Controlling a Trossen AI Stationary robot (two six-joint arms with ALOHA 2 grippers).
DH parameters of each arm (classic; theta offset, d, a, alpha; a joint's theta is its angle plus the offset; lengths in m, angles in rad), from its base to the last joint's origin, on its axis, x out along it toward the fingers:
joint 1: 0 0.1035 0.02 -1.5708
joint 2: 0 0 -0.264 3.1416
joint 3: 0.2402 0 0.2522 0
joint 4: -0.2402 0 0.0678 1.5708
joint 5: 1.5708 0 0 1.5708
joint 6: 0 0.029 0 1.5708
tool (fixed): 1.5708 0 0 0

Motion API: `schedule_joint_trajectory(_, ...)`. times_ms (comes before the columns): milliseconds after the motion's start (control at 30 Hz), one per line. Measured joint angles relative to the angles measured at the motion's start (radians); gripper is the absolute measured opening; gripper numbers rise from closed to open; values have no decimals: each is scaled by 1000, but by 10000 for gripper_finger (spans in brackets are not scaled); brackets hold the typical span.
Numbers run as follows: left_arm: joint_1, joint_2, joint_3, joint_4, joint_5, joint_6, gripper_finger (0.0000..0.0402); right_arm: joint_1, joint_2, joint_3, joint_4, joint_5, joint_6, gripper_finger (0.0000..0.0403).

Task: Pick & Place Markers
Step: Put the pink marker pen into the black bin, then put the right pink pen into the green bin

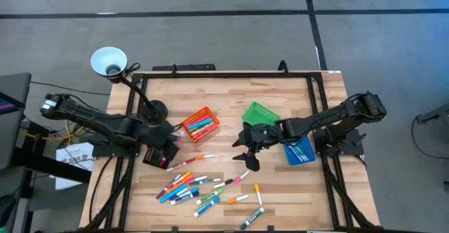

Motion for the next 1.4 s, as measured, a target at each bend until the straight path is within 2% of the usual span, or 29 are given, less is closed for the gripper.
schedule_joint_trajectory(100,-68,-19,0,-105,1,-111,74,0,-2,0,5,0,15,249)
schedule_joint_trajectory(233,-128,5,0,-130,-2,-149,75,0,-2,0,4,0,15,249)
schedule_joint_trajectory(333,-142,36,0,-149,-5,-151,75,0,-2,0,5,0,15,249)
schedule_joint_trajectory(500,-128,102,-10,-282,-7,-188,76,0,-2,0,6,0,15,249)
schedule_joint_trajectory(667,-101,161,-47,-246,-7,-185,82,0,3,0,8,0,15,249)
schedule_joint_trajectory(833,-96,192,-48,-240,-16,-175,114,0,40,2,18,0,9,249)
schedule_joint_trajectory(967,-95,177,-41,-238,-14,-160,134,2,49,0,12,-14,9,249)
schedule_joint_trajectory(1133,-80,121,32,-230,4,-156,134,30,39,2,7,-83,-32,249)
schedule_joint_trajectory(1267,-88,57,73,-138,-96,-54,120,92,62,3,-2,-99,-157,249)
schedule_joint_trajectory(1400,-92,21,73,47,-228,113,107,162,124,0,-14,-50,-178,249)
